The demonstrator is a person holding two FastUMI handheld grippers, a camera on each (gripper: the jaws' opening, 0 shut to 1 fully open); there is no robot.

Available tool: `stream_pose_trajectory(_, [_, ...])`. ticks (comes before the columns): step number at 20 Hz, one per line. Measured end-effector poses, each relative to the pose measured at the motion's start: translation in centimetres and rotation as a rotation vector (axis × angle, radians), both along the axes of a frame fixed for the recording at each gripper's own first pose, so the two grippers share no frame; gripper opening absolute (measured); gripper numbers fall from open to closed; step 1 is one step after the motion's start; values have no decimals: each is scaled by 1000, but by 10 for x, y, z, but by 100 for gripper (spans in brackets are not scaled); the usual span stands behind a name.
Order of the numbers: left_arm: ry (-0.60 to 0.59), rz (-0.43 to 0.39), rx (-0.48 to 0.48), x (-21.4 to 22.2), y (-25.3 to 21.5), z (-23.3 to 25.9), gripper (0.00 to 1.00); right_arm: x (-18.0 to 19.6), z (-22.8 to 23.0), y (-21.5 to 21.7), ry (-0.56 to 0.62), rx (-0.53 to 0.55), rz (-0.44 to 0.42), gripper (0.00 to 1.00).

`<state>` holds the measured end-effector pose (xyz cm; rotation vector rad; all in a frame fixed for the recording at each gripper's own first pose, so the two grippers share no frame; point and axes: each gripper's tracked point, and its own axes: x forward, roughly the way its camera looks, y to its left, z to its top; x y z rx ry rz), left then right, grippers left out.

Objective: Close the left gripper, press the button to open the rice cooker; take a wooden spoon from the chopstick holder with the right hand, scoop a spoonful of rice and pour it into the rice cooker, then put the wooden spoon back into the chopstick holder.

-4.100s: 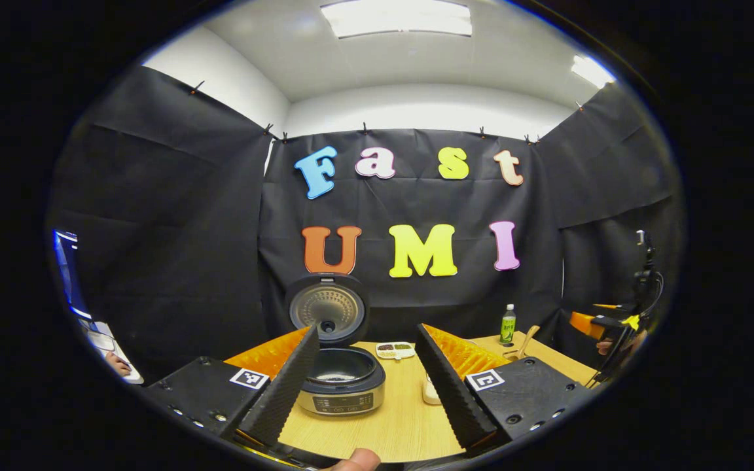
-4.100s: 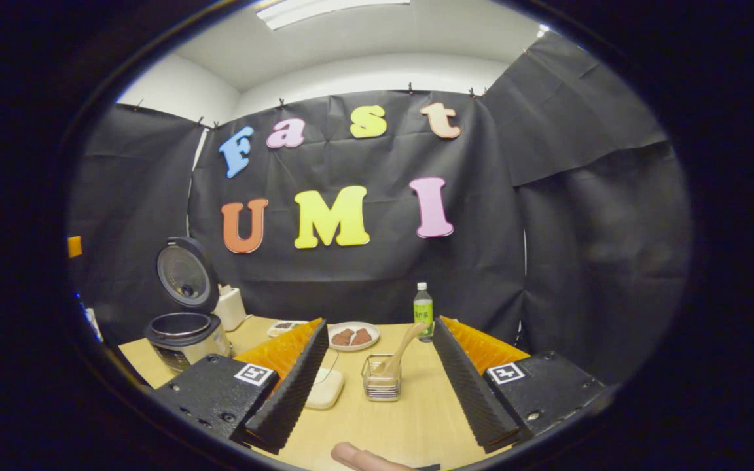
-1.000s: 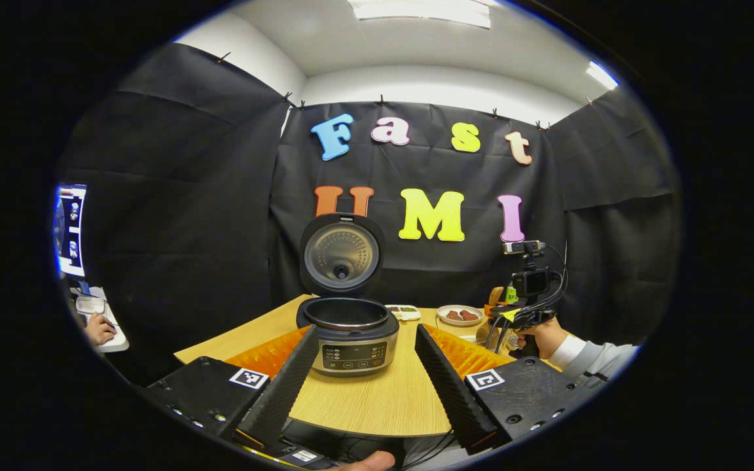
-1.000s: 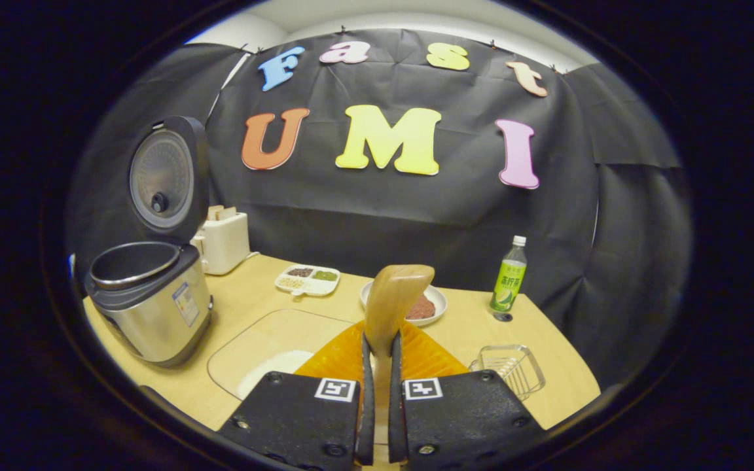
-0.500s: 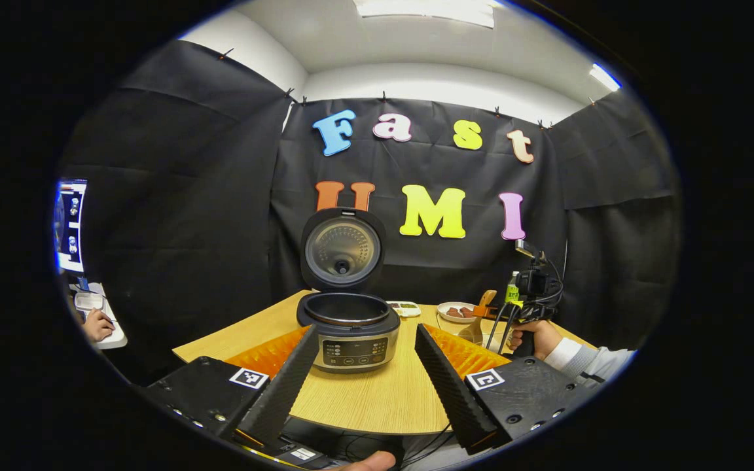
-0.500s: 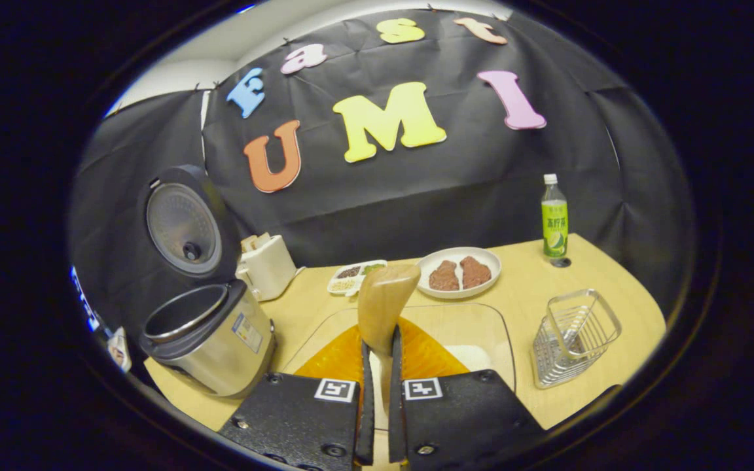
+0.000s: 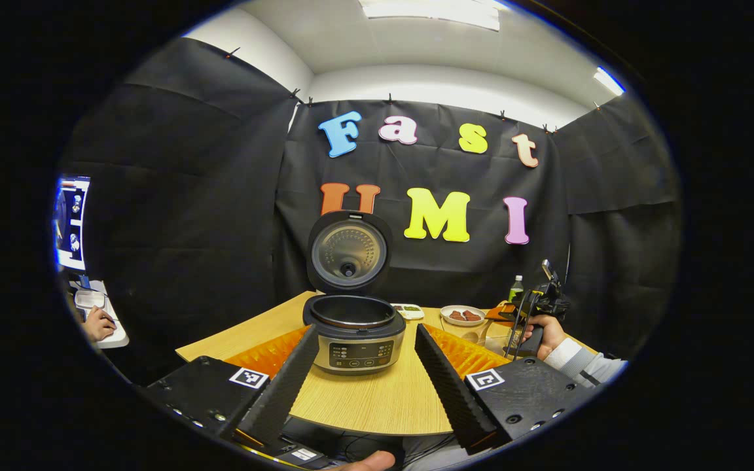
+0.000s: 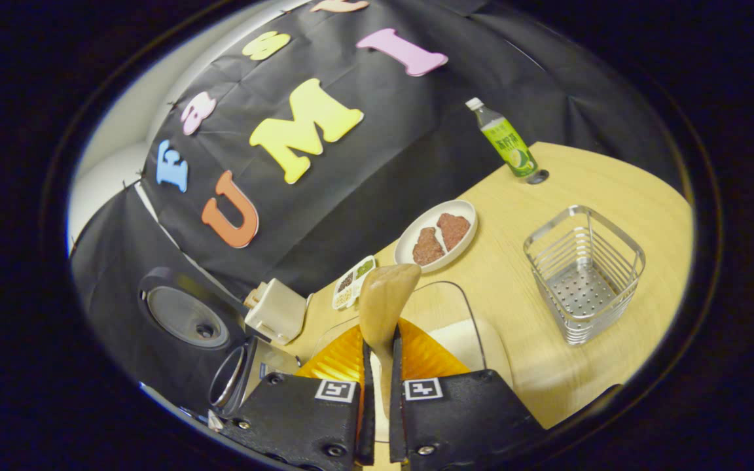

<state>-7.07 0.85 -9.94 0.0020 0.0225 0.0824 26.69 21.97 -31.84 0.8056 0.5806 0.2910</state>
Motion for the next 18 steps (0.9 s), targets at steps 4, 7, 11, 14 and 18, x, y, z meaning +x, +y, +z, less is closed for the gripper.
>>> stream_pose_trajectory(4, [9, 5, 18, 3, -3, -2, 94, -1, 5, 6, -2, 84, 23, 14])
stream_pose_trajectory(7, [17, -10, 22, 2, -11, -4, 94, -4, 7, 4, -1, 96, 26, 13])
stream_pose_trajectory(11, [20, -24, 30, 3, -15, -5, 94, -7, 12, -3, 18, 168, 0, 13])
stream_pose_trajectory(14, [28, -40, 38, 2, -18, -8, 94, -7, 15, -8, 44, 245, -28, 13])
stream_pose_trajectory(18, [36, -49, 45, 2, -21, -11, 94, -13, 18, -16, 98, 357, -81, 13])
